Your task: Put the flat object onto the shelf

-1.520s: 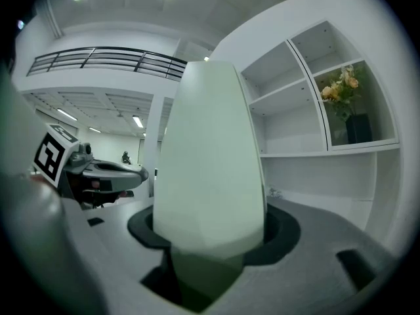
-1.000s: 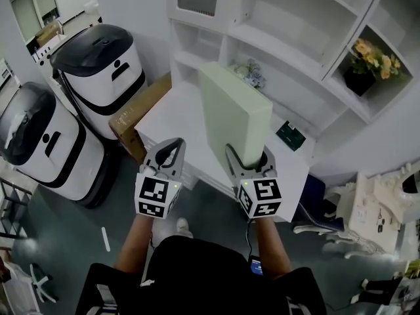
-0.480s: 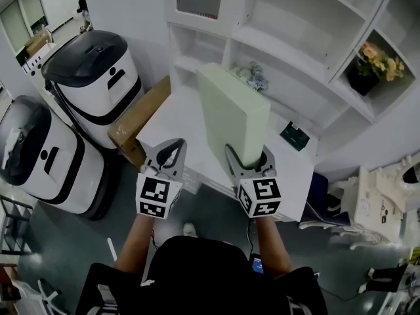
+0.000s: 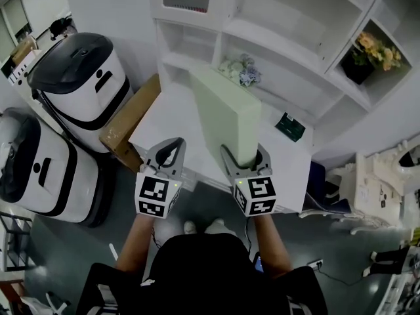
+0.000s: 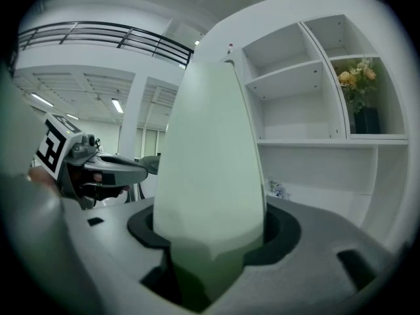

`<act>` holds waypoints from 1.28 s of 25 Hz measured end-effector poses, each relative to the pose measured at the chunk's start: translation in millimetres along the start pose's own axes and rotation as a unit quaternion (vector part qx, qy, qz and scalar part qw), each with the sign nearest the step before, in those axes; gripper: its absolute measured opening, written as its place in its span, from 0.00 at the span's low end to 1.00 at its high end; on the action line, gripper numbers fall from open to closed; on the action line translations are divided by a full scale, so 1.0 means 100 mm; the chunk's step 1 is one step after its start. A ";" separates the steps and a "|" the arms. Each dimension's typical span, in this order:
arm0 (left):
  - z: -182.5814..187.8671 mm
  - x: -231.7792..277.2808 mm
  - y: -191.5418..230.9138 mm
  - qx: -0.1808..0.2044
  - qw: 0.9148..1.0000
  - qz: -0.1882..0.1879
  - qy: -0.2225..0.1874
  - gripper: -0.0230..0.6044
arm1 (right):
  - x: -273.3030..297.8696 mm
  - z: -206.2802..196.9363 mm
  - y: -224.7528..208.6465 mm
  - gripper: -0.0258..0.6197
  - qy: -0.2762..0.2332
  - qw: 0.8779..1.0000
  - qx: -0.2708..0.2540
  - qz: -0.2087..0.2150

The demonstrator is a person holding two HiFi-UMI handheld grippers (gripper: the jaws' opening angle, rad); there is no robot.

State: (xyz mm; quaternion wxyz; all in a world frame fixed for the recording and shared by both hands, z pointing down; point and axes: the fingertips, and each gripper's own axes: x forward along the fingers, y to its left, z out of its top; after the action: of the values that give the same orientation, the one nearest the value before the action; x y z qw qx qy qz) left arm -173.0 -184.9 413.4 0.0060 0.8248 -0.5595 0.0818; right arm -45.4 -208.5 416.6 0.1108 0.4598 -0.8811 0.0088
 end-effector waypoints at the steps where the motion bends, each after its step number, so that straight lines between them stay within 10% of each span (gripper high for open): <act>1: 0.00 0.04 -0.03 -0.002 1.000 -0.006 0.001 0.05 | 0.00 -0.01 -0.03 0.46 0.003 1.000 -0.001 -0.003; 18: 0.19 0.75 -0.41 0.002 0.998 -0.060 -0.013 0.05 | 0.06 -0.06 -0.74 0.46 0.030 0.998 -0.031 -0.050; 32: 0.43 1.18 -0.65 0.014 0.996 -0.078 -0.041 0.05 | 0.16 0.01 -1.21 0.45 0.107 0.977 -0.173 -0.066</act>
State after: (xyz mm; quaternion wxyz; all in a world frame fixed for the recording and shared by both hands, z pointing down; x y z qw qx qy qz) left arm -64.7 -273.6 392.7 -0.0218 0.8687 -0.4917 0.0553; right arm 43.9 -291.1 408.7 0.2822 0.4873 -0.8200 -0.1019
